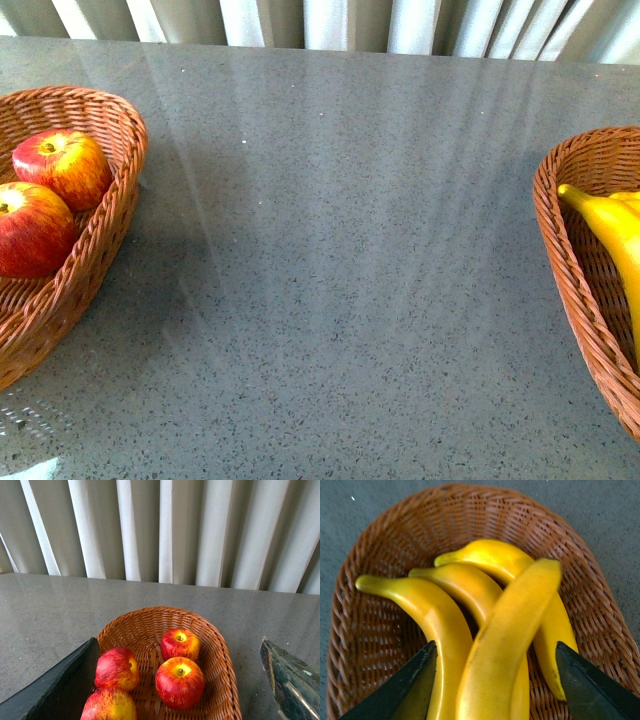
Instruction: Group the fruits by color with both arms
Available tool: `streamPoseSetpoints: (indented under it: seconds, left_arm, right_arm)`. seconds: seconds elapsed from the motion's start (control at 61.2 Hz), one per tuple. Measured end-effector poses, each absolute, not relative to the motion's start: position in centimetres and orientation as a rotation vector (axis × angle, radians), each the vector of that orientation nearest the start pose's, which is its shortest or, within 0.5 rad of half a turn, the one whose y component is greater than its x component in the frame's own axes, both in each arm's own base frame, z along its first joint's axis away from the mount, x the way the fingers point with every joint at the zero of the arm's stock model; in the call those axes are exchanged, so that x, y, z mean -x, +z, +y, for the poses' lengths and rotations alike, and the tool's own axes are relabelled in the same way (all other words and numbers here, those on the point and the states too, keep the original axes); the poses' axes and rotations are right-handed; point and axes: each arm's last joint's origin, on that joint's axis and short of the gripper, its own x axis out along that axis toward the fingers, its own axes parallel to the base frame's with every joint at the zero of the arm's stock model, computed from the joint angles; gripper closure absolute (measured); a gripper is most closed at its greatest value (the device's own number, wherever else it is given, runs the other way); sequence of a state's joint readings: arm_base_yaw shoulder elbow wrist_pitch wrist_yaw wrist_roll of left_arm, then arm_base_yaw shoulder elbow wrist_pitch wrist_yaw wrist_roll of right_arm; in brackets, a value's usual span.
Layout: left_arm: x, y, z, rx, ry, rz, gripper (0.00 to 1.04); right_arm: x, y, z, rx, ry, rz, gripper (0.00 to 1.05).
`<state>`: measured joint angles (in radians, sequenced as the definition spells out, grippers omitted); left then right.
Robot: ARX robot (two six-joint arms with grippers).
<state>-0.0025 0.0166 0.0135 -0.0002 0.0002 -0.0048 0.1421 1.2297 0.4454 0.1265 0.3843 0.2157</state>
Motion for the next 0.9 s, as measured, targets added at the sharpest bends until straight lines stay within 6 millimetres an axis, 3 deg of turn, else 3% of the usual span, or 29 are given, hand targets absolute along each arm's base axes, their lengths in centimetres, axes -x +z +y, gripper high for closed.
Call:
streamPoseSetpoints:
  seconds: [0.131, 0.441, 0.523, 0.589, 0.67, 0.899]
  left_arm:
    - [-9.8, 16.7, 0.0, 0.005, -0.003, 0.003, 0.09]
    - [-9.8, 16.7, 0.0, 0.004, -0.003, 0.004, 0.09]
    - [-9.8, 16.7, 0.0, 0.004, -0.002, 0.003, 0.09]
    - [-9.8, 16.7, 0.0, 0.005, -0.003, 0.003, 0.09]
    - [-9.8, 16.7, 0.0, 0.005, -0.002, 0.004, 0.09]
    - [-9.8, 16.7, 0.0, 0.004, -0.003, 0.004, 0.09]
  right_arm:
    - [-22.0, 17.3, 2.0, -0.053, -0.3, 0.555, 0.08]
    - [-22.0, 17.3, 1.9, -0.055, -0.3, 0.553, 0.09]
    - [-21.9, 15.6, 1.7, -0.066, -0.082, 0.342, 0.24]
    - [-20.4, 14.8, 1.5, -0.042, -0.002, 0.186, 0.37]
    - [-19.1, 16.3, 1.0, -0.027, 0.008, 0.013, 0.57]
    - [-16.8, 16.1, 0.1, -0.009, 0.002, 0.022, 0.98]
